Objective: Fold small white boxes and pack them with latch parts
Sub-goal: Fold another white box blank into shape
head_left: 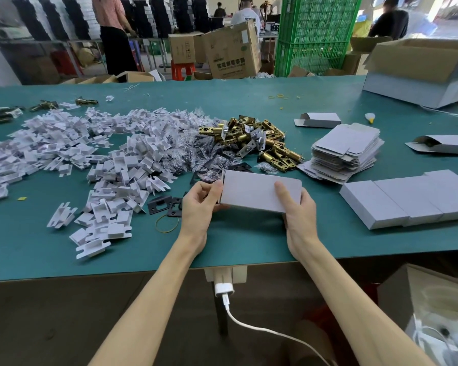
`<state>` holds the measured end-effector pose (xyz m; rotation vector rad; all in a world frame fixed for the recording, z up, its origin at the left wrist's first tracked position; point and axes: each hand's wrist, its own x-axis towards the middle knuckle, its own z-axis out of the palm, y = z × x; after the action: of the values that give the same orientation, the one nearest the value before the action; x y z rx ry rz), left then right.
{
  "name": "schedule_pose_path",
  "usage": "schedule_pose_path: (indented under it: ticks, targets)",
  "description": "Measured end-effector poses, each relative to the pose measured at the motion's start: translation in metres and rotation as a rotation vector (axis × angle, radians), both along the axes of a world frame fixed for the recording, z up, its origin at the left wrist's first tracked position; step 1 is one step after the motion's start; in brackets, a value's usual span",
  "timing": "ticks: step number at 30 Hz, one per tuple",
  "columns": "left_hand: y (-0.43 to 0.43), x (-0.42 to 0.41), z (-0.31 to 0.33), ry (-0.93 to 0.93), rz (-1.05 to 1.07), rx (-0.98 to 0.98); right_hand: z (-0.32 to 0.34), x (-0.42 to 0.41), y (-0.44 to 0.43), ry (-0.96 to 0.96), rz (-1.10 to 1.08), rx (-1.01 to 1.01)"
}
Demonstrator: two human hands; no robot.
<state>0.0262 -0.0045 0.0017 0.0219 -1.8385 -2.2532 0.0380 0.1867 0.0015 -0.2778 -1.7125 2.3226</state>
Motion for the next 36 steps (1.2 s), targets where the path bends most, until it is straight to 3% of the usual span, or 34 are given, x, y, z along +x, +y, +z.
schedule_pose_path:
  ticks: [7, 36]
  targets:
    - [-0.0022, 0.0016, -0.0004, -0.016, -0.084, -0.005, -0.0017, 0.0001, 0.0010, 0.022, -0.066, 0.006]
    - [-0.0014, -0.0041, -0.0047, -0.055, -0.001, 0.018, 0.0007, 0.0019, 0.0039, 0.001, 0.132, -0.117]
